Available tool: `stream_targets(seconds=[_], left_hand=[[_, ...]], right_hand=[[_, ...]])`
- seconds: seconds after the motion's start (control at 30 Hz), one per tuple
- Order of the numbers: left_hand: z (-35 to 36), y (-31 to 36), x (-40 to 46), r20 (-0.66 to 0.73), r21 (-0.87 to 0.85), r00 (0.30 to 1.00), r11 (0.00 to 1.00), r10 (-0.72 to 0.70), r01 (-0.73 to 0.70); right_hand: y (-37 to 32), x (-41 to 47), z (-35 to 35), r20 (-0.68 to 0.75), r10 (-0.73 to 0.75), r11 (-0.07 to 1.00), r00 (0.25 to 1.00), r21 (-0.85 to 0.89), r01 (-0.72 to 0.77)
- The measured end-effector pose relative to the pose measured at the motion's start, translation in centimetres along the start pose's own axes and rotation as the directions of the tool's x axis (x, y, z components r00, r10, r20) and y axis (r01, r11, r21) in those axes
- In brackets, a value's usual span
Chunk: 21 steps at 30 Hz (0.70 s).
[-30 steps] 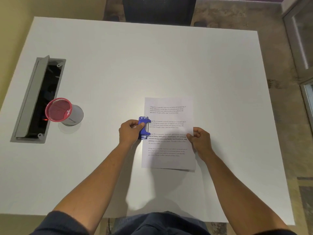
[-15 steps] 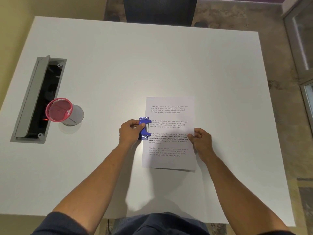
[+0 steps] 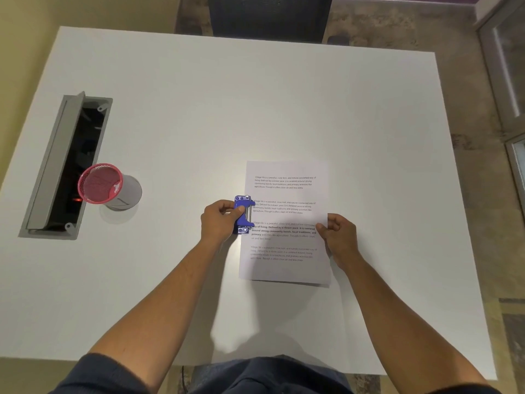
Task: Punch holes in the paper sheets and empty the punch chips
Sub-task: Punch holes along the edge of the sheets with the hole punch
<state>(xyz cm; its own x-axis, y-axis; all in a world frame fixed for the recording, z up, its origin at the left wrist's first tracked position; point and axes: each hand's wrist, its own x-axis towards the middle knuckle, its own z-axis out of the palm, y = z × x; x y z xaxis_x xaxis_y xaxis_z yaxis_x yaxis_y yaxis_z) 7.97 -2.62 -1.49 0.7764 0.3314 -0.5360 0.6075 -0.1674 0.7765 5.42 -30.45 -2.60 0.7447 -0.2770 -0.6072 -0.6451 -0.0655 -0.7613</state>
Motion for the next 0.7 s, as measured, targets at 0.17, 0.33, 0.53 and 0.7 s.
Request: stream_targets(seconds=[0.17,0.33,0.53,0.7], left_hand=[[0.0,-0.2,0.2,0.004,0.012,1.0,1.0,-0.012,0.012],[0.0,-0.3,0.3,0.01,0.019,1.0,1.0,0.004,-0.004],[0.4,0.4,0.8,-0.033,0.094,0.999,0.995,-0.031,0.034],[1.5,1.1,1.9,-0.091,0.341,0.995,0.938,-0.038,0.067]], right_hand=[[-0.1,0.1,0.3,-0.003,-0.014,1.0,1.0,-0.009,0.014],[-0.1,0.2,0.3,-0.002,-0.022,0.999,1.0,-0.03,0.021],[-0.1,0.1,0.4,-0.015,-0.014,0.999,1.0,-0.039,0.013],[0.0,0.2,0.4,-0.011,-0.017,0.998,1.0,-0.059,0.016]])
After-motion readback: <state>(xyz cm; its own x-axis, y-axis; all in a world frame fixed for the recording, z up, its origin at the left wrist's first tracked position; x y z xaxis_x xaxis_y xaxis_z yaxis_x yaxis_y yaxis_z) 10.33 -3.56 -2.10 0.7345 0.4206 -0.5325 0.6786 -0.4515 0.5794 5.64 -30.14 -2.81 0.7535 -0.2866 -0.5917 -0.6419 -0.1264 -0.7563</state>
